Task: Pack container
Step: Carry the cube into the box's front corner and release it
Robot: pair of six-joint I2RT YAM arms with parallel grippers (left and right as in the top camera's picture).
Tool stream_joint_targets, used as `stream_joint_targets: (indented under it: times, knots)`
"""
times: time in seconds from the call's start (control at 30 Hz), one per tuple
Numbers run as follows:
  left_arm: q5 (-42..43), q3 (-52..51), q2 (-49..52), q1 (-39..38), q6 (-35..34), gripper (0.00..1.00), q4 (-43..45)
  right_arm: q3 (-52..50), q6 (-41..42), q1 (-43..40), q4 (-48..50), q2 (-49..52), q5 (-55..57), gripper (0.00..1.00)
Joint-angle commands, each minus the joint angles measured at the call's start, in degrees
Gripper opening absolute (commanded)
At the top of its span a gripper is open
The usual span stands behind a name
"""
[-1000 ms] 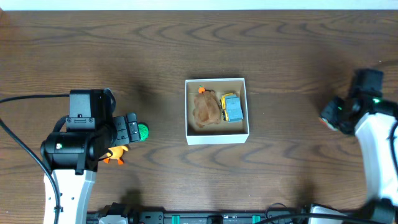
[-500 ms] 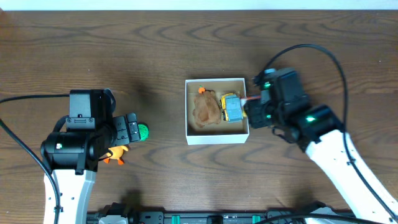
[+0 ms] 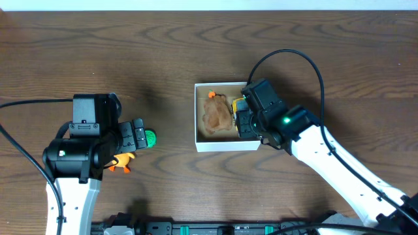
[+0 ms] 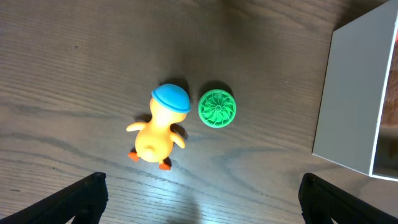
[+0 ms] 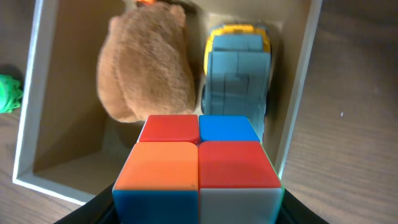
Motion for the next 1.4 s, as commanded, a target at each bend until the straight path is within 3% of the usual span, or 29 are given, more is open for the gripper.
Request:
stream_joint_targets:
  times: [0.0,0.3,0.63,0.97,1.07,1.23,1.37]
  knots:
    - [-0.11,0.9,0.13,0.28,-0.28,0.98,-0.09,0.68,5.27,0.55,-0.79,1.31,1.31,0.42]
    - [-0.11,0.9,0.13,0.28,-0.28,0.98,-0.09,0.68,8.72,0.57,-3.63,2.93,2.08,0.45]
    - [-0.11,0.9,0.13,0.28,-0.28,0.98,-0.07,0.68,8.7,0.61,-3.91,3.04,1.97,0.71]
    - [-0.11,0.9,0.13,0.28,-0.28,0.98,-0.09,0.68,8.52,0.61,-3.06,3.02,1.81,0.67]
    - [-0.11,0.9,0.13,0.28,-0.28,0.98,-0.09,1.07,3.41,0.59,0.85,2.78,2.08,0.65]
    - [-0.11,0.9,0.13,0.28,-0.28,0.98,-0.11,9.07,-0.87,-1.14,-1.36,2.29,10.88,0.69]
    - [-0.11,0.9,0.13,0.28,-0.28,0.98,-0.11,18.18,4.87,-6.67,-11.63,1.57,21.16,0.79]
